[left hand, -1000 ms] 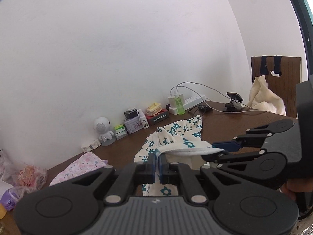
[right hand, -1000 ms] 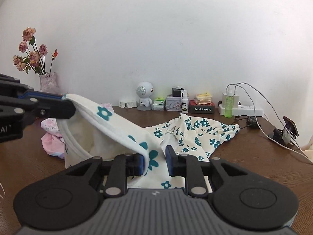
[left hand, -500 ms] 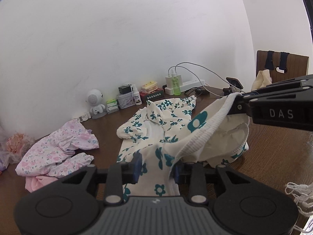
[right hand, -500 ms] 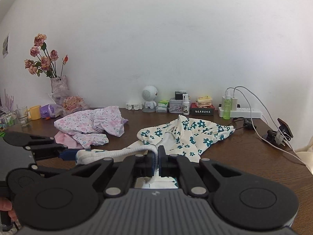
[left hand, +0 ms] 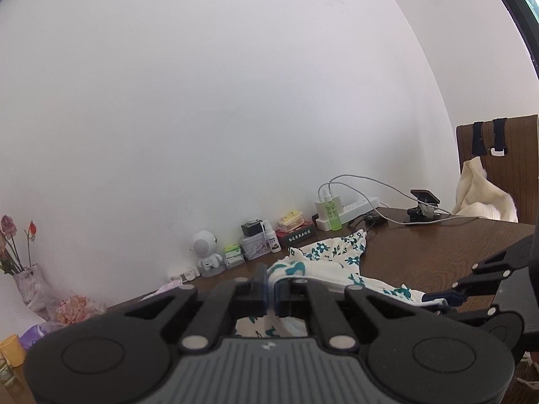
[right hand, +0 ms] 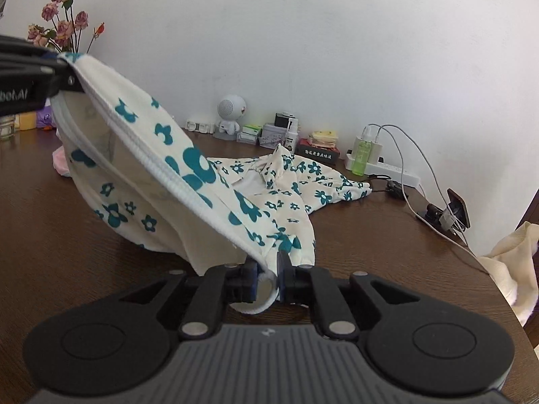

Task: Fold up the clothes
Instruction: 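Grasp the dress hem with the right gripper while the left gripper grasps the hem too, then lift the dress hem high with both grippers, stretching it between them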

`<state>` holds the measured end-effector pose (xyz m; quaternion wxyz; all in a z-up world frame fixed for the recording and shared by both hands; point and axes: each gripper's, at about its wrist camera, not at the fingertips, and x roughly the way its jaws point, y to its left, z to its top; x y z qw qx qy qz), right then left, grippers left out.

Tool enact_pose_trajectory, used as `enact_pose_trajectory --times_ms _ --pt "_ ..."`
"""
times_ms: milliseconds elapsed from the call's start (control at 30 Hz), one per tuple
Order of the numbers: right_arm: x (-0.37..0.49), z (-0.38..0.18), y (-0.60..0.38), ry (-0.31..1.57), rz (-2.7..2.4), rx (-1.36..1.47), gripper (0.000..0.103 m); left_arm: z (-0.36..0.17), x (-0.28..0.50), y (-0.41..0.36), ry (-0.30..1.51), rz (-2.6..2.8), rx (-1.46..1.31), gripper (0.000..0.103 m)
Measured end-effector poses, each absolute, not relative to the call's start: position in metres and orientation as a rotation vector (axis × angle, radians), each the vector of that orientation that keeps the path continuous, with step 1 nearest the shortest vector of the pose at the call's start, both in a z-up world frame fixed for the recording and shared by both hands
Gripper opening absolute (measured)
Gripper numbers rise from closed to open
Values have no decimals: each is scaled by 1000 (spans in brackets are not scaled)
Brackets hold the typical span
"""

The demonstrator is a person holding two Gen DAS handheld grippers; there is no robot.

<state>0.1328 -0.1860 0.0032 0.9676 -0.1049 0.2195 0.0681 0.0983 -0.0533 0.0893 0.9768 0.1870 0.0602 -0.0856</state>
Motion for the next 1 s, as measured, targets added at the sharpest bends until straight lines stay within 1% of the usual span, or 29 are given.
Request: enact_pose_trajectory --times_ms 100,233,300,433,567,600,700,733,800,833,933,1000 --pt "133 -5 -185 461 94 -245 10 91 93 -48 101 -146 371 3" --pt "125 0 -197 441 89 -189 10 76 98 -38 182 -123 358 4" --pt "121 6 -203 424 87 -169 9 66 101 -32 232 -105 347 7" --pt "109 21 -220 412 144 -51 4 43 105 -20 349 -92 302 16" --pt "98 32 -232 399 173 20 4 28 101 -15 432 -98 255 26" --pt "96 34 -233 392 170 20 4 24 99 -14 451 -101 240 27" --pt "89 39 -233 371 154 6 4 20 95 -15 479 -115 195 26" --pt "88 38 -233 369 146 3 4 20 93 -16 477 -119 193 24" --pt "86 36 -233 374 129 -2 4 20 88 -19 469 -131 195 13" --pt "84 34 -234 382 123 1 5 20 86 -20 464 -137 198 5" --pt "83 27 -235 415 119 19 5 28 83 -25 426 -135 222 3" --pt "90 31 -235 411 122 14 4 46 93 -27 368 -120 260 3"
